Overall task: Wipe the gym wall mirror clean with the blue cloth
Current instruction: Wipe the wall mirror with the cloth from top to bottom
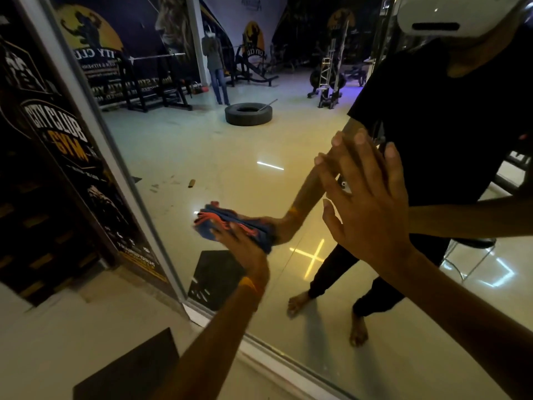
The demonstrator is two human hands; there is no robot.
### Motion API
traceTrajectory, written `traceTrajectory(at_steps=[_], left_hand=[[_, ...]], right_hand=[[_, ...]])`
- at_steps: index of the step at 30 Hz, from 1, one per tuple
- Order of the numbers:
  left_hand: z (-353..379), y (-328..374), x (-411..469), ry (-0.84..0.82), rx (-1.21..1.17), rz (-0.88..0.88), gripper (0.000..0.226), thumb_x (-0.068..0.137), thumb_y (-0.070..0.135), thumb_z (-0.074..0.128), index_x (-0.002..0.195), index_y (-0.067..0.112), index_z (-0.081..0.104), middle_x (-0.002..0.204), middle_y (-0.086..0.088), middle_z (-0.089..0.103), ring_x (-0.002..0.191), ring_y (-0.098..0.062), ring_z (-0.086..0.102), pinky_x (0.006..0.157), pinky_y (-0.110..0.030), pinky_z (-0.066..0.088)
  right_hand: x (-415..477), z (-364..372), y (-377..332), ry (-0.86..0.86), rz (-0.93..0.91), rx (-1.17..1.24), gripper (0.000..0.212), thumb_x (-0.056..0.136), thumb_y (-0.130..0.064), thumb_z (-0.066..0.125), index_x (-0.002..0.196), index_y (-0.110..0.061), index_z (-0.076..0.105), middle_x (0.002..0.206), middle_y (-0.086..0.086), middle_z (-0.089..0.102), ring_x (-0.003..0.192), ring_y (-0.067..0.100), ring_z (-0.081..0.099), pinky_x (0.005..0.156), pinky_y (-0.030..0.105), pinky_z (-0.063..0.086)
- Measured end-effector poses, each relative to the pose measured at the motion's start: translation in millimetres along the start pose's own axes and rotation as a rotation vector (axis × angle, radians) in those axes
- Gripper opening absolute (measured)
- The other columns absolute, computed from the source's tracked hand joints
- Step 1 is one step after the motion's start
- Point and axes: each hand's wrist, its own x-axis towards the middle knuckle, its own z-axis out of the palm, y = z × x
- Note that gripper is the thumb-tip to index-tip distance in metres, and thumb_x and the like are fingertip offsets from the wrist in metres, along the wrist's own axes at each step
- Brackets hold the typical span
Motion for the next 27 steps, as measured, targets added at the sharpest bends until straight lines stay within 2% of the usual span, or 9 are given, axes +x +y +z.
traceTrajectory(at_steps=[3,5,7,10,12,17,21,23,27], left_hand=[[11,-4,-92,-0.243,0.182,0.208,0.071,0.112,0.018,0.044,0.166,0.021,-0.001,0.173,-0.001,0.015,0.152,-0.009,0.029,0.117,-0.007,0.027],[4,-10,-79,-0.273,0.269,0.270,0.068,0.114,0.020,0.041,0.166,0.018,-0.003,0.175,0.001,0.003,0.156,-0.001,0.014,0.126,-0.022,0.022],[-6,6,-19,-0.228,0.297,0.330,0.066,0.114,0.037,0.036,0.167,0.022,0.000,0.174,0.000,0.005,0.157,-0.005,0.019,0.128,-0.032,0.023],[-18,31,87,0.034,0.198,0.108,0.059,0.114,0.032,0.035,0.165,0.019,0.010,0.171,-0.002,0.014,0.146,-0.008,0.035,0.117,-0.018,0.031],[-23,39,118,0.098,0.186,0.048,0.058,0.113,0.035,0.033,0.165,0.019,0.012,0.173,-0.010,0.010,0.155,-0.029,0.027,0.125,-0.039,0.030],[-9,51,-3,-0.298,0.116,0.176,0.065,0.111,0.037,0.044,0.165,0.037,0.007,0.172,0.000,0.017,0.150,-0.026,0.039,0.119,-0.029,0.041],[5,73,-21,-0.600,0.340,0.663,0.060,0.108,0.056,0.031,0.157,0.061,-0.005,0.172,0.015,-0.013,0.161,-0.029,0.000,0.128,-0.063,0.011],[9,96,34,-0.478,0.300,0.671,0.062,0.108,0.053,0.031,0.159,0.057,-0.004,0.174,0.004,-0.007,0.161,-0.030,0.004,0.127,-0.065,0.013],[10,153,164,-0.212,0.369,0.622,0.070,0.109,0.056,0.023,0.166,0.014,0.016,0.173,-0.014,0.014,0.158,-0.032,0.020,0.125,-0.065,0.018]], right_hand=[[-1,0,-1,-0.011,-0.015,-0.029,0.063,0.107,-0.044,0.038,0.162,-0.016,0.029,0.168,0.018,0.022,0.154,0.040,0.015,0.125,0.056,0.004],[0,1,-2,-0.010,-0.023,-0.034,0.061,0.106,-0.043,0.039,0.162,-0.018,0.032,0.168,0.019,0.024,0.154,0.042,0.016,0.124,0.057,0.005],[0,0,-3,-0.011,-0.012,-0.018,0.059,0.106,-0.041,0.041,0.161,-0.019,0.035,0.167,0.020,0.025,0.154,0.042,0.016,0.125,0.058,0.004],[1,-3,-7,-0.043,0.035,0.039,0.060,0.105,-0.042,0.043,0.160,-0.020,0.037,0.168,0.019,0.023,0.155,0.042,0.014,0.125,0.060,0.004],[1,-3,-14,-0.050,0.057,0.064,0.060,0.104,-0.042,0.046,0.159,-0.019,0.039,0.168,0.018,0.022,0.155,0.041,0.014,0.124,0.062,0.007],[6,9,-42,-0.034,0.009,0.111,0.057,0.103,-0.040,0.051,0.156,-0.018,0.045,0.164,0.017,0.034,0.154,0.040,0.019,0.123,0.065,0.010],[23,13,-56,-0.061,0.019,0.048,0.060,0.104,-0.042,0.045,0.158,-0.018,0.040,0.165,0.019,0.031,0.154,0.041,0.019,0.123,0.062,0.010],[34,10,-54,-0.081,0.041,0.037,0.062,0.104,-0.043,0.044,0.160,-0.019,0.036,0.167,0.018,0.026,0.155,0.041,0.017,0.123,0.063,0.014],[48,4,-42,-0.081,0.046,0.038,0.061,0.101,-0.041,0.050,0.158,-0.021,0.042,0.167,0.017,0.027,0.155,0.041,0.021,0.121,0.067,0.019]])
